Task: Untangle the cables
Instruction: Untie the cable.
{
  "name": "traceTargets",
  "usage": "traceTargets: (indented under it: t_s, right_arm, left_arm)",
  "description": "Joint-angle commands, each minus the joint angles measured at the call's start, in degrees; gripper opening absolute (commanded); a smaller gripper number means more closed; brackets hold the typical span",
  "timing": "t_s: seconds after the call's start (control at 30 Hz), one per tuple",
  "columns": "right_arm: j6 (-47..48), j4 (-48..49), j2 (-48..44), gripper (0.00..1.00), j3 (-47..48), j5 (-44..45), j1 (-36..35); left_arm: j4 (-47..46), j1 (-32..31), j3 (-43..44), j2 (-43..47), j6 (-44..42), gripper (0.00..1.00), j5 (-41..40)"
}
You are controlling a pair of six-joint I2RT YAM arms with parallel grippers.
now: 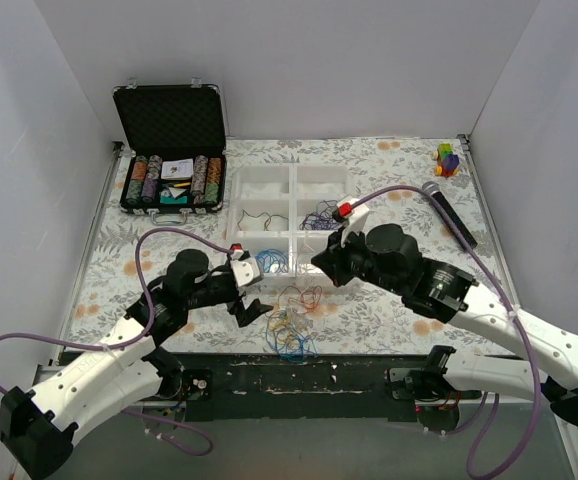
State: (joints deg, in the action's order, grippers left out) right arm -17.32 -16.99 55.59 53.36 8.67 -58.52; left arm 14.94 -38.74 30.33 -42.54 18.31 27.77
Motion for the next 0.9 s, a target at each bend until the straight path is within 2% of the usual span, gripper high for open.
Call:
traceTargets:
  t_s: [0.0, 0.47, 0.7, 0.87]
  right_arm:
    - [1.76, -2.17, -1.45, 0.01, 7.18, -0.84, -0.19]
    - [5.45, -1.02, 2.06, 0.01, 26.61, -2.96, -0.19]
    - [5.2, 1.61, 3.46, 0.01, 31.18, -4.18, -0.19]
    - [3.53, 3.37, 4.08, 0.01, 32.24, -7.17, -0.19]
  left_arm:
    - [-7.2, 0.16, -0.62, 0.71, 2.08, 0.98, 1.93]
    - [-9.14, 0.16, 0.87, 2.73, 1.03, 0.98, 3.34]
    - [-8.35, 0.16, -0.79, 3.43, -3.8, 0.98, 6.07]
    - [-12.47, 0.25, -2.55, 1.42, -2.31, 0.98, 4.22]
